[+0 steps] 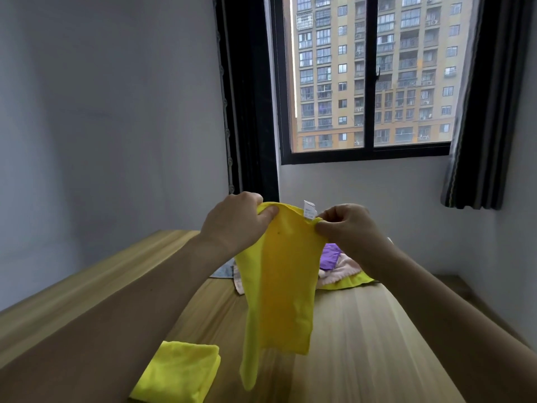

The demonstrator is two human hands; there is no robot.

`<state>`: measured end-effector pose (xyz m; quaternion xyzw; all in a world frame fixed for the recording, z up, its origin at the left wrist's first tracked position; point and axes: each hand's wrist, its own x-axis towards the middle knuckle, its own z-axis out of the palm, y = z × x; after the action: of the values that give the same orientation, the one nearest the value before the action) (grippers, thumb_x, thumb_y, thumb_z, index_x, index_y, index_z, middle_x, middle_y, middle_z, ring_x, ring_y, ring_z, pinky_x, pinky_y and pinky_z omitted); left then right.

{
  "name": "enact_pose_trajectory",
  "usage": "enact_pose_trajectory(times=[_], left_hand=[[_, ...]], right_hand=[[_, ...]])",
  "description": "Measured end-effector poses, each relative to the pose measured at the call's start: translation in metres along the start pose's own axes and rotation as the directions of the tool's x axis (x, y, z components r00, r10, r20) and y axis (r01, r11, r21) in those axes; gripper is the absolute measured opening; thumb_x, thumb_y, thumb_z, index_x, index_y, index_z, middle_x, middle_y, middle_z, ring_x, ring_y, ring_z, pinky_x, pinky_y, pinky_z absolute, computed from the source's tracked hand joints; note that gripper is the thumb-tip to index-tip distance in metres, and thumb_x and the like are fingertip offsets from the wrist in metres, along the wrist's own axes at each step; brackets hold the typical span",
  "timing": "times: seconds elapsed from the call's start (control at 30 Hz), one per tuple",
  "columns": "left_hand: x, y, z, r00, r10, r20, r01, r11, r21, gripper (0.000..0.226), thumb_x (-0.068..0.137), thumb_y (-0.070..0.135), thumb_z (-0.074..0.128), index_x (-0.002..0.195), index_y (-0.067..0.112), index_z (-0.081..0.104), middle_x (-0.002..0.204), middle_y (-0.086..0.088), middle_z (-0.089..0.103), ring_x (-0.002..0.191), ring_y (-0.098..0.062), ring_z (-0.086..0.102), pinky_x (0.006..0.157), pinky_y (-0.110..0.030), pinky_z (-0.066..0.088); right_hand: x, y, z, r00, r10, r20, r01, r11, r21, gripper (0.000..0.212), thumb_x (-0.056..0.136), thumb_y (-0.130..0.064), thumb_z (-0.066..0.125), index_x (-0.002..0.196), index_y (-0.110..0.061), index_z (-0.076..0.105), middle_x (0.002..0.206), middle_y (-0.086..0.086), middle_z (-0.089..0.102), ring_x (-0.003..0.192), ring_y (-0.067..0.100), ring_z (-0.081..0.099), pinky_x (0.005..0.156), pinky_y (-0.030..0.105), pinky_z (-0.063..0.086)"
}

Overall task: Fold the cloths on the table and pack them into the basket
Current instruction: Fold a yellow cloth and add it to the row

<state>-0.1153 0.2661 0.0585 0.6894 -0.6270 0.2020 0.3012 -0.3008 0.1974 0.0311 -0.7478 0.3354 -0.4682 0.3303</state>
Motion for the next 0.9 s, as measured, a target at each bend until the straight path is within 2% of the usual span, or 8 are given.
enact_pose_trajectory(times=[0.2, 0.33, 0.47, 0.57, 0.63, 0.73, 0.83, 0.9], left_hand=[[0.002, -0.006, -0.003, 0.999, -0.003, 0.044, 0.003, 1.000, 0.000, 0.051, 0.093, 0.060, 0.044, 0.082, 0.016, 0.067, 0.071, 0.000, 0.063, 0.066, -0.012, 0.058, 0.063, -0.027, 0.049], [0.004, -0.014, -0.008, 0.997, -0.001, 0.083, -0.020, 0.969, 0.246, 0.067, 0.084, 0.076, 0.029, 0.072, 0.017, 0.059, 0.063, 0.002, 0.055, 0.057, -0.009, 0.052, 0.056, -0.025, 0.043], [0.005, -0.025, -0.015, 0.992, 0.066, 0.104, -0.108, 0.878, 0.466, 0.073, 0.075, 0.085, 0.019, 0.066, 0.020, 0.050, 0.060, 0.003, 0.052, 0.053, -0.008, 0.047, 0.053, -0.025, 0.037], [0.004, -0.028, -0.018, 0.978, 0.118, 0.171, -0.192, 0.826, 0.530, 0.069, 0.075, 0.085, 0.018, 0.067, 0.021, 0.043, 0.063, 0.006, 0.049, 0.054, -0.005, 0.042, 0.054, -0.026, 0.029], [0.002, -0.032, -0.019, 0.960, 0.108, 0.260, -0.233, 0.821, 0.520, 0.063, 0.084, 0.079, 0.027, 0.084, 0.020, 0.050, 0.071, 0.007, 0.051, 0.061, -0.008, 0.046, 0.058, -0.028, 0.033], [0.000, -0.035, -0.016, 0.911, 0.059, 0.409, -0.265, 0.843, 0.469, 0.035, 0.089, 0.048, 0.045, 0.111, 0.021, 0.045, 0.081, 0.004, 0.052, 0.076, -0.016, 0.051, 0.064, -0.032, 0.039], [0.003, -0.032, -0.007, 0.864, -0.024, 0.502, -0.177, 0.920, 0.350, 0.018, 0.084, 0.022, 0.049, 0.101, 0.020, 0.045, 0.084, 0.001, 0.054, 0.079, -0.019, 0.054, 0.061, -0.032, 0.041], [0.009, -0.032, 0.001, 0.845, -0.057, 0.532, -0.063, 0.977, 0.204, 0.011, 0.086, 0.017, 0.052, 0.096, 0.016, 0.054, 0.088, -0.003, 0.059, 0.078, -0.019, 0.057, 0.063, -0.033, 0.044]], right_hand=[[0.004, 0.009, 0.006, 0.991, -0.135, 0.021, 0.136, 0.967, -0.217, 0.016, 0.082, -0.033, 0.072, 0.083, -0.019, 0.064, 0.075, -0.006, 0.061, 0.071, 0.011, 0.056, 0.064, 0.021, 0.046], [0.008, 0.009, -0.003, 0.952, -0.303, 0.042, 0.297, 0.880, -0.371, 0.014, 0.088, -0.030, 0.065, 0.082, -0.017, 0.062, 0.066, -0.009, 0.056, 0.060, 0.003, 0.053, 0.054, 0.012, 0.037], [0.016, 0.011, -0.012, 0.896, -0.402, 0.186, 0.443, 0.789, -0.427, 0.018, 0.088, -0.029, 0.063, 0.088, -0.011, 0.063, 0.068, -0.007, 0.056, 0.058, -0.001, 0.054, 0.054, 0.010, 0.040], [0.017, 0.008, -0.018, 0.831, -0.409, 0.377, 0.554, 0.668, -0.496, 0.022, 0.089, -0.033, 0.059, 0.096, -0.012, 0.058, 0.079, -0.005, 0.058, 0.064, 0.011, 0.057, 0.059, 0.016, 0.044], [0.014, 0.005, -0.018, 0.788, -0.377, 0.486, 0.610, 0.578, -0.542, 0.026, 0.093, -0.031, 0.055, 0.114, -0.017, 0.050, 0.093, -0.010, 0.054, 0.073, 0.011, 0.056, 0.063, 0.011, 0.042], [0.016, 0.001, -0.014, 0.778, -0.361, 0.514, 0.625, 0.530, -0.573, 0.034, 0.097, -0.021, 0.052, 0.130, -0.021, 0.044, 0.104, -0.014, 0.047, 0.084, 0.009, 0.057, 0.069, 0.015, 0.046], [0.031, -0.002, -0.007, 0.819, -0.328, 0.471, 0.573, 0.441, -0.690, 0.017, 0.096, -0.020, 0.046, 0.107, -0.020, 0.058, 0.093, -0.010, 0.052, 0.074, 0.006, 0.052, 0.058, 0.011, 0.035], [0.040, -0.004, -0.006, 0.885, -0.236, 0.400, 0.465, 0.432, -0.773, 0.013, 0.093, -0.018, 0.045, 0.083, -0.019, 0.053, 0.084, -0.006, 0.053, 0.067, 0.006, 0.049, 0.052, 0.014, 0.031]])
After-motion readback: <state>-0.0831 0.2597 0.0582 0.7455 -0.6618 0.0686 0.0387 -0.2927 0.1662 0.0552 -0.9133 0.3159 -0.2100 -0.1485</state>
